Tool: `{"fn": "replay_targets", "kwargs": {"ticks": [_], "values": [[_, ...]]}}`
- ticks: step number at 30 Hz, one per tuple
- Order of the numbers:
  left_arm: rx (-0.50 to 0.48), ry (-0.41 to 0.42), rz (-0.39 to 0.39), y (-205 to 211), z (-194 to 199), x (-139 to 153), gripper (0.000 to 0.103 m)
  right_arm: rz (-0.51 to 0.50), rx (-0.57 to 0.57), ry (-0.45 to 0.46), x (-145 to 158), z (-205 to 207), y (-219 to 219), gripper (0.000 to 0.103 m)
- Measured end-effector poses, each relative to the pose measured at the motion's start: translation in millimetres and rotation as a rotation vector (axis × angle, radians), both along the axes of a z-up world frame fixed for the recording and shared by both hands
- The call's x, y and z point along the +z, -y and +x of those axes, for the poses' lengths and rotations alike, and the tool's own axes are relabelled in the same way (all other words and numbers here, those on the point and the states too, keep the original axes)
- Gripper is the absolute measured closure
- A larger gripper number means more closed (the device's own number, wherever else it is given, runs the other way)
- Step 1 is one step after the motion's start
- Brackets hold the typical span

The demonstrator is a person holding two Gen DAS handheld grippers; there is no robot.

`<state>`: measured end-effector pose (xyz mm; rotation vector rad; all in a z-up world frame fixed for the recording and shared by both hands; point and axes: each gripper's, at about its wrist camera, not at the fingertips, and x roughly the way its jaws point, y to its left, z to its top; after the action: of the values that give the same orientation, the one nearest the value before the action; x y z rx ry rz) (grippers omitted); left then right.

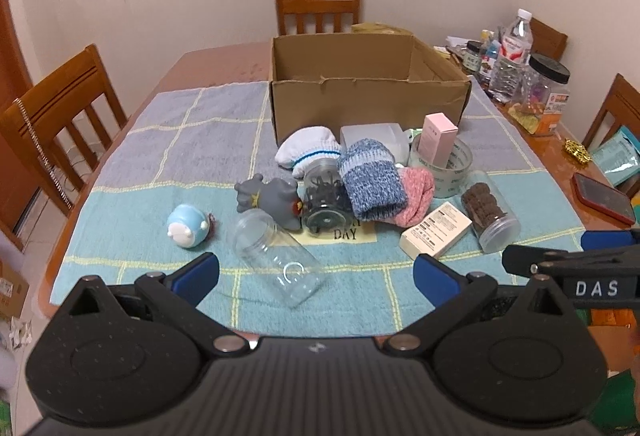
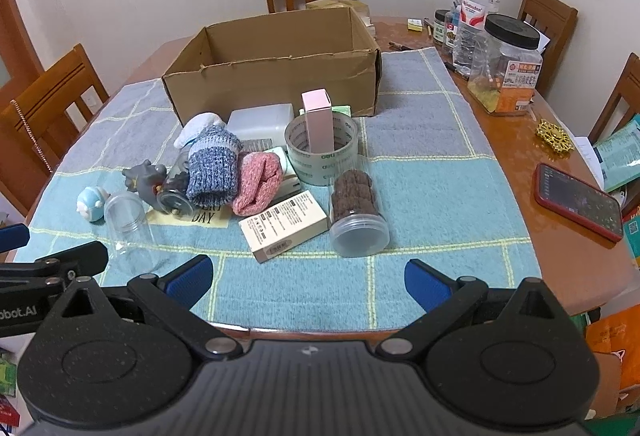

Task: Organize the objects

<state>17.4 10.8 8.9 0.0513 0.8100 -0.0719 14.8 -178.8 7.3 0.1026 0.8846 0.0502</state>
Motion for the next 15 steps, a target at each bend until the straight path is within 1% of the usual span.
{"fn": "replay_targets", "kwargs": {"ticks": [3,9,15], "values": [[-0.026,0.008,0.008,-6.2,3.6,-3.8,0.001,0.003,-0.014,-0.007,-4.5,4.1,-2.9,0.000],[-0.090,-0.002,-0.017,-20.4,10.2,-14.0,0.001,0.007,-0.032,-0.016,-13.0,10.6,-12.4,0.000],[-0.130,-0.016,0.023,-38.1,18.7,-24.0,0.001,-0.001,-0.039,-0.019,-18.1,16.0,-27.1,0.000]]}}
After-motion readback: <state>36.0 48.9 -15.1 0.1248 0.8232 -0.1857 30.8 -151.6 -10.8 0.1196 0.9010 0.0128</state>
